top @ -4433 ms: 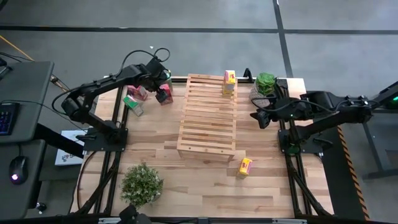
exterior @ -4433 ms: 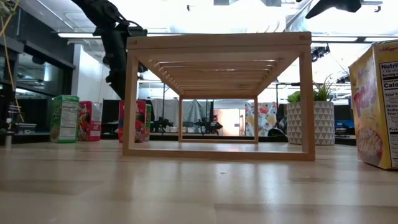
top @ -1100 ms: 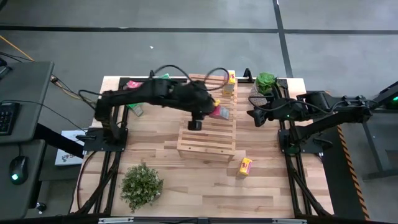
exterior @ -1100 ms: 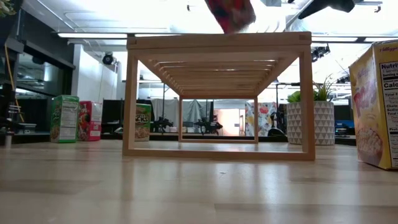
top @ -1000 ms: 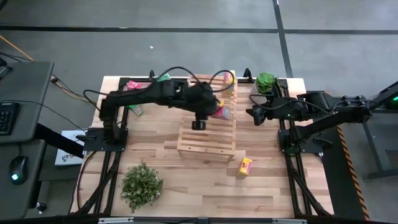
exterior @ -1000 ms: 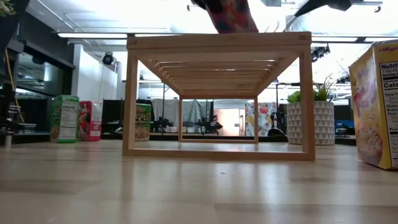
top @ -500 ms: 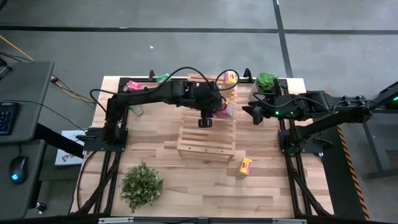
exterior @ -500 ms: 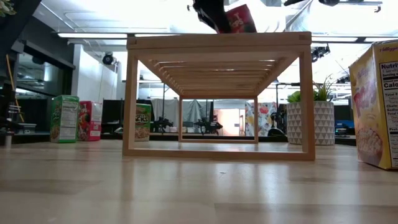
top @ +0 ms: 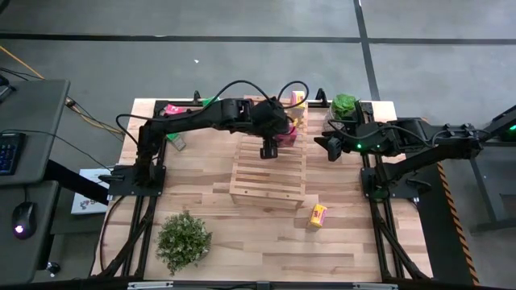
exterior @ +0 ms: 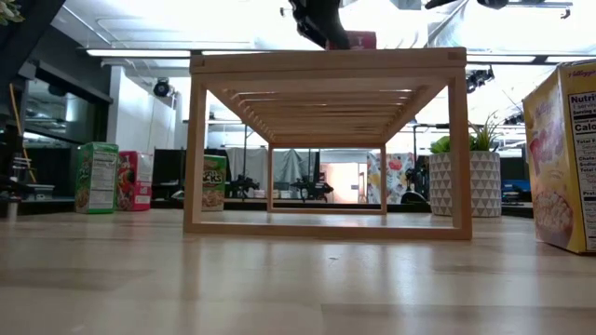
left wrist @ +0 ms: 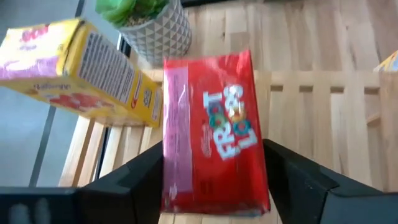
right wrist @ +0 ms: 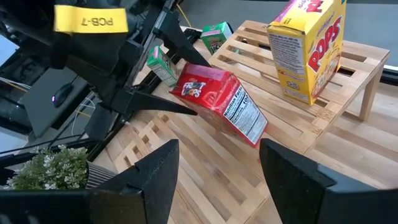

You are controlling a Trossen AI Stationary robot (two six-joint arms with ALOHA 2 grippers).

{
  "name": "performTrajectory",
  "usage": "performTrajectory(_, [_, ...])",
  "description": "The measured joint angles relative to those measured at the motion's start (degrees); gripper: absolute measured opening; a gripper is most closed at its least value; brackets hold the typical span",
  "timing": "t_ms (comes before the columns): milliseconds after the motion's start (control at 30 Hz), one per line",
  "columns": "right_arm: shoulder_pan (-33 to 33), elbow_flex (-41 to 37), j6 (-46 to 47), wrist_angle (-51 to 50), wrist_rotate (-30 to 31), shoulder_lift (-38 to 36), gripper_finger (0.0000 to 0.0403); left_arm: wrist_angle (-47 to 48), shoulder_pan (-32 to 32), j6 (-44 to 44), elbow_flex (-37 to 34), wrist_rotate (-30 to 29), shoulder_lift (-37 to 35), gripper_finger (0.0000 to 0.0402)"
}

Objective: Stack cereal on shelf
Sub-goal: Put the right red cereal box on the shelf

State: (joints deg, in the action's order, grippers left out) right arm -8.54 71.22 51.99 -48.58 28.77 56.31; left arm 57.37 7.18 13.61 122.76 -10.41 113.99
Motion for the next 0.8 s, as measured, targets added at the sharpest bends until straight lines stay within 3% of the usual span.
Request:
performTrajectory(333, [0.0, 0.0, -0.5, 0.0, 1.1, 0.0, 0.0216, -1.0, 0.1, 0.0, 2.0, 0.8, -3.7, 0.0241])
performTrajectory(600, [0.0, 0.0, -2.7, 1.1, 1.8, 1.1, 0.0216, 2.0, 2.3, -4.6, 2.7, 1.0, -12.7, 0.024])
performTrajectory(700, [0.3, 0.0, -6.3, 1.2, 1.9, 3.1, 0.0216, 5.2, 4.5, -8.8, 2.7, 2.8, -15.2, 0.0222])
performTrajectory(800, [1.7, 0.0, -7.0, 1.1, 1.9, 5.8, 0.0213, 7.2, 6.1, -11.4, 2.6, 4.8, -15.9, 0.0174])
